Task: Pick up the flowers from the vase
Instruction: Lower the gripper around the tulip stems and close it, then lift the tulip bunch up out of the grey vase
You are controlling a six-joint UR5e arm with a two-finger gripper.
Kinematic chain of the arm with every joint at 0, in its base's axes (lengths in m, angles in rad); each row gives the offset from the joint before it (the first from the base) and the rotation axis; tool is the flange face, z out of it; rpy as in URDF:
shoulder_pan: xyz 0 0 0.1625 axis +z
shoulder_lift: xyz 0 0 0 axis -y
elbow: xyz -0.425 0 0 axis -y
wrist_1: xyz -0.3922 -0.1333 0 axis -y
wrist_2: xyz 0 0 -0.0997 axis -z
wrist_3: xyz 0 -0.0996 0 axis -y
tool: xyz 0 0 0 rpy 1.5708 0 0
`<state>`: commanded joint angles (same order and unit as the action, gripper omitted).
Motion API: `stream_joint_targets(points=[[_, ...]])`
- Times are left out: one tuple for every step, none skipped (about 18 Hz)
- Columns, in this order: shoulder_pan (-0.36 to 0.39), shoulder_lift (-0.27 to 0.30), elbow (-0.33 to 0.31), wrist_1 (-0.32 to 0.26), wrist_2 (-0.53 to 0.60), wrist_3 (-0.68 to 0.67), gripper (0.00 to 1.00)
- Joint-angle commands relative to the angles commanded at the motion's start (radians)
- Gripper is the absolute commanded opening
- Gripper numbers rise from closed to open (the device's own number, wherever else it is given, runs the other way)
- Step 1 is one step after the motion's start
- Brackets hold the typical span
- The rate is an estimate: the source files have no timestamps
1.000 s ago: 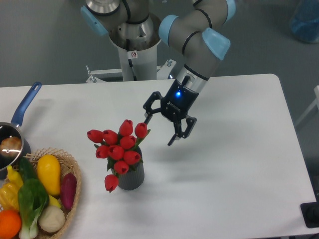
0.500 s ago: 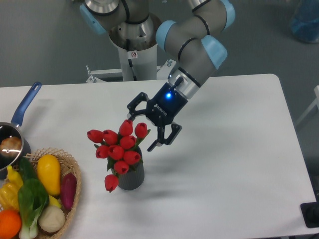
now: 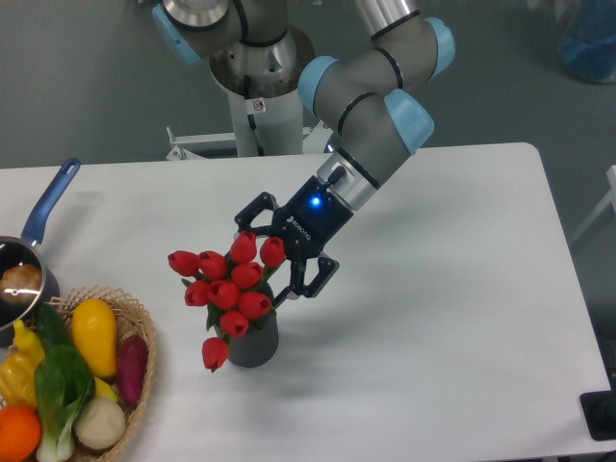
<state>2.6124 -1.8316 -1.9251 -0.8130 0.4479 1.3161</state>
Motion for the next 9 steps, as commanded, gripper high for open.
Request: stream_joint_targets(points=[[0.006,0.002,0.003,0.000,0.000,0.006,0.09],[0.012,0.003,0.006,0.000,0.000,0.006,0.03],[0.015,0.003,0.015,0.000,0.000,0.006,0.00],[0.018,0.003,0.018,0.000,0.000,0.006,0.00],[0.023,0.003,0.021,0.000,0.000,0.006,0.00],[0.023,0.005,0.025,0.000,0.000,0.005,0.00],[0.025,0.008,0.025,0.000,0.000,0.005,0.00],[0.028,0.011,0.025,0.000,0.000,0.005,0.00],[0.031,0.012,0.025,0.000,0.000,0.003,0.00]])
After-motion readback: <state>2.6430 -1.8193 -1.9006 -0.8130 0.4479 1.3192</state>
